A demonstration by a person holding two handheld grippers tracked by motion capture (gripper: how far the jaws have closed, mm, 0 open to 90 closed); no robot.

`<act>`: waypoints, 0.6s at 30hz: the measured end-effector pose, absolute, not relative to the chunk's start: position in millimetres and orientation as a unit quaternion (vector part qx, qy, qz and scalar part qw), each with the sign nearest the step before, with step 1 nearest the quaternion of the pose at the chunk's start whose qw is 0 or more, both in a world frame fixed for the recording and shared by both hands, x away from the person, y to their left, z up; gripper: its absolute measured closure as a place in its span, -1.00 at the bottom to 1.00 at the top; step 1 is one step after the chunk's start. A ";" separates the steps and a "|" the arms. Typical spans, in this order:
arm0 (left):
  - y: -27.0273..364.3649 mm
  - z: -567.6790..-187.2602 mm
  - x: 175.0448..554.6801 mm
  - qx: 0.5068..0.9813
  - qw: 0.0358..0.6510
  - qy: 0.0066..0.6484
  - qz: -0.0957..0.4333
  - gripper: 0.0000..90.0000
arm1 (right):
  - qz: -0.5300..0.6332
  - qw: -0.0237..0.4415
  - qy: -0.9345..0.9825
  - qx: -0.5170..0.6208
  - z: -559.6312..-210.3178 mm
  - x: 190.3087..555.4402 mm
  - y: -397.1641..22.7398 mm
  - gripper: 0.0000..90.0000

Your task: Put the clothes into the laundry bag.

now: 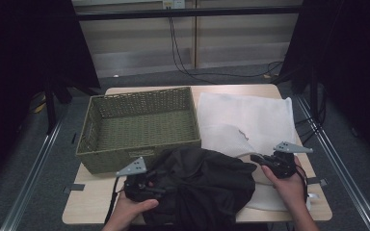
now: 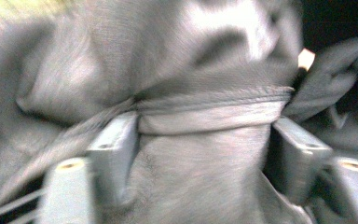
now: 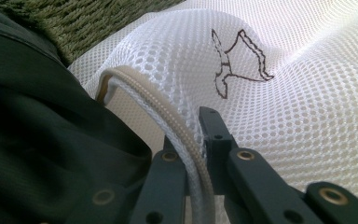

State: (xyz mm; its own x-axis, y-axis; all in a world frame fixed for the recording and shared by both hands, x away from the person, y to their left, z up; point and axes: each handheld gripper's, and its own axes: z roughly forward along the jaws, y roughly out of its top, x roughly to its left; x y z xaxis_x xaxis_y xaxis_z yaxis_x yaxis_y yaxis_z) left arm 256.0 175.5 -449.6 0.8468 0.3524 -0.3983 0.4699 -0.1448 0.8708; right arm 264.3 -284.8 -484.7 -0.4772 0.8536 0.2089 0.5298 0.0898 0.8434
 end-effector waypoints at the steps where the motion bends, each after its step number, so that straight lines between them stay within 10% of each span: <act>1: 175.5 -449.6 256.0 0.755 0.595 0.272 -0.049 -0.44 | 0.472 0.171 0.718 0.482 -484.7 264.3 -284.8 0.96; 12: 146.1 -419.8 278.3 0.778 0.564 0.275 -0.028 -0.43 | 0.466 0.193 0.728 0.464 -472.2 263.6 -272.8 0.65; 18: 105.9 -443.4 286.0 0.817 0.502 0.277 -0.062 -0.45 | 0.462 0.202 0.741 0.443 -462.9 272.0 -265.0 0.80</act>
